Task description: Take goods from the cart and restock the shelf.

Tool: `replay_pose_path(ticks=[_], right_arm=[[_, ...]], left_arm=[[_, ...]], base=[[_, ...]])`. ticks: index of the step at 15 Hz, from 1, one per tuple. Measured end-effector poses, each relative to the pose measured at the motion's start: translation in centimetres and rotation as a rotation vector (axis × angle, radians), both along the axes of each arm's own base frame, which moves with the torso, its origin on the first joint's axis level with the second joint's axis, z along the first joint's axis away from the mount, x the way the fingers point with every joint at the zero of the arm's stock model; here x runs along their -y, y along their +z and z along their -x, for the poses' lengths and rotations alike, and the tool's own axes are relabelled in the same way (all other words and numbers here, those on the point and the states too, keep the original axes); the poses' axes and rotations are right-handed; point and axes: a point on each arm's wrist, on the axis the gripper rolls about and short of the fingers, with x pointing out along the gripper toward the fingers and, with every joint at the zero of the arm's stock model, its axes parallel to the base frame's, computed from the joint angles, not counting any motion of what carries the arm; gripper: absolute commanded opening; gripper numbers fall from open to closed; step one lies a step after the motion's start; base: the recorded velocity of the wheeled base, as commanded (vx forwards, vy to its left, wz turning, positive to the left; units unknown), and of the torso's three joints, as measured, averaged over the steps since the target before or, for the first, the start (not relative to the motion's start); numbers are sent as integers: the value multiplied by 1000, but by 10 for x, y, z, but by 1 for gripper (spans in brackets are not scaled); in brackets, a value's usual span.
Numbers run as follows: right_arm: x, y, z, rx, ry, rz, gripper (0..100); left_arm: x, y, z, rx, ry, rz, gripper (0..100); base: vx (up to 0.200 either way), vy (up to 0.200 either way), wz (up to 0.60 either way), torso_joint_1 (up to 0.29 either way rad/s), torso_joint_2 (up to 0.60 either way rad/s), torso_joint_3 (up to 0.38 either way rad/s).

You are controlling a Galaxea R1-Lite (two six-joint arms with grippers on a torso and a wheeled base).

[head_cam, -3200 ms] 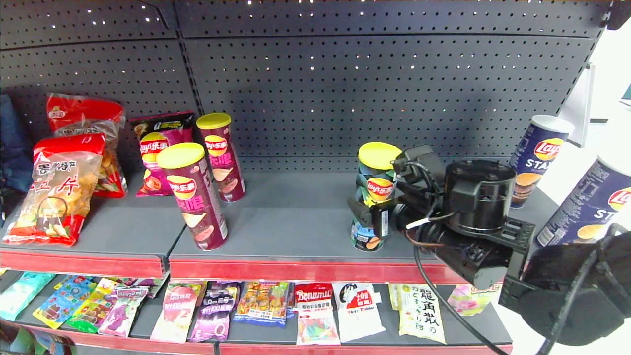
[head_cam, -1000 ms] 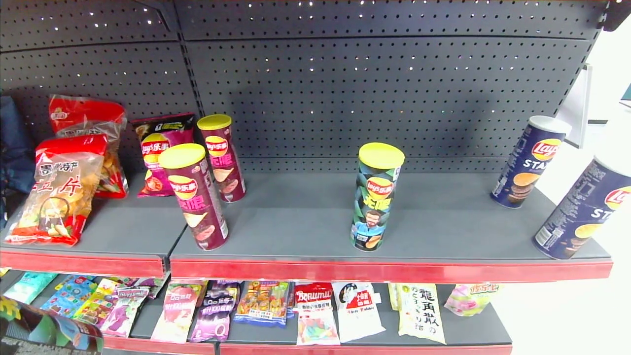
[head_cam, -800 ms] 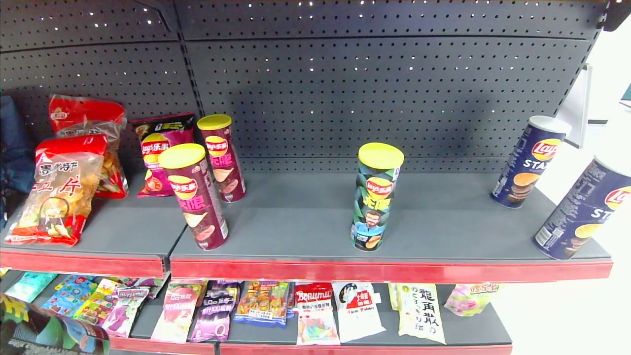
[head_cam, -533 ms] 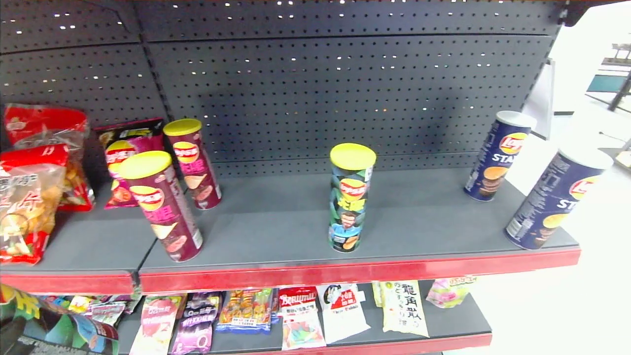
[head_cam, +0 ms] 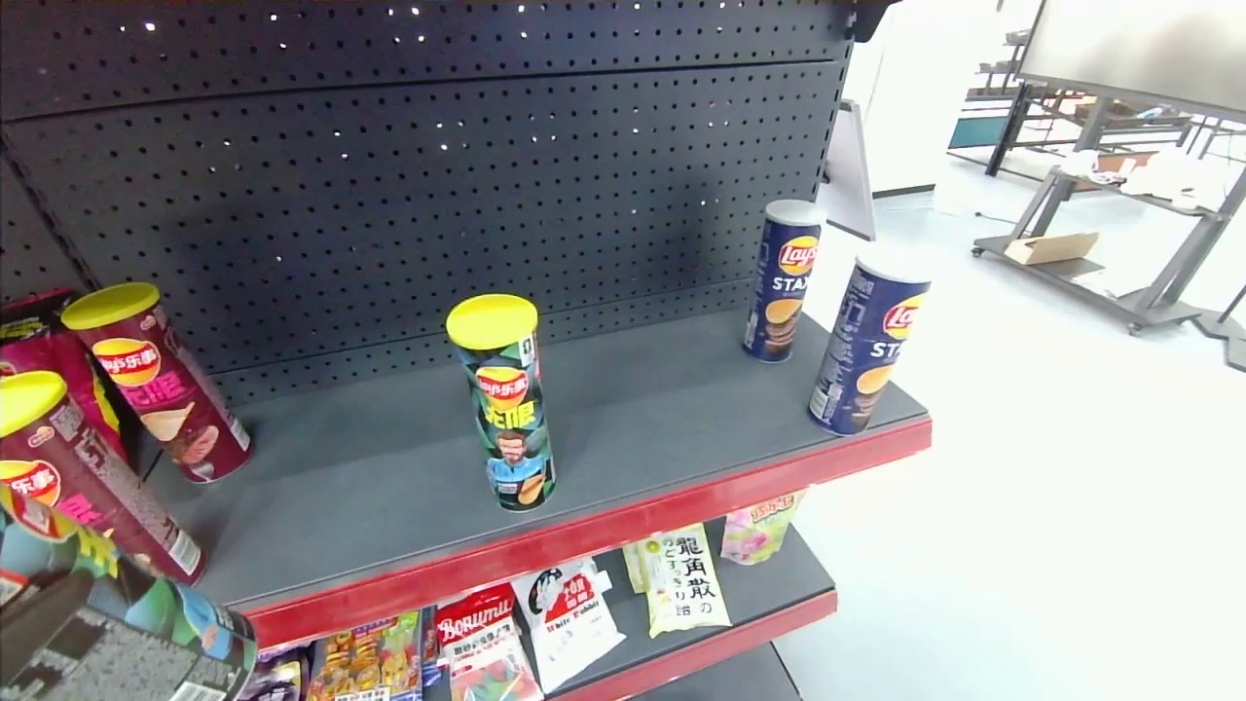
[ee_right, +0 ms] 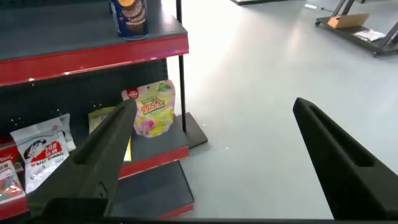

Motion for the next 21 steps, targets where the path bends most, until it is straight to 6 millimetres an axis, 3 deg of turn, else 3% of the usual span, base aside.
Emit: replay_pose_path(ticks=[6, 11, 14, 17, 21], right_arm=[[0, -1, 0, 5, -5, -61, 100], [0, -1, 0, 36, -10, -367, 100], [2, -1, 0, 77, -76, -581, 100], [6, -1, 1, 182, -265, -771, 100], [12, -1, 4, 468, -517, -1138, 100]], left_arm=[[3, 15, -74, -49, 2, 20, 0], [10, 15, -135, -96, -31, 61, 0], [15, 8, -157, -151, -76, 73, 0], [16, 9, -176, -166, -76, 72, 0], [17, 8, -194, -178, -73, 68, 0]], base=[[0, 0, 0, 0, 0, 0], [0, 0, 0, 0, 0, 0], [0, 0, 0, 0, 0, 0], [0, 0, 0, 0, 0, 0], [0, 0, 0, 0, 0, 0]])
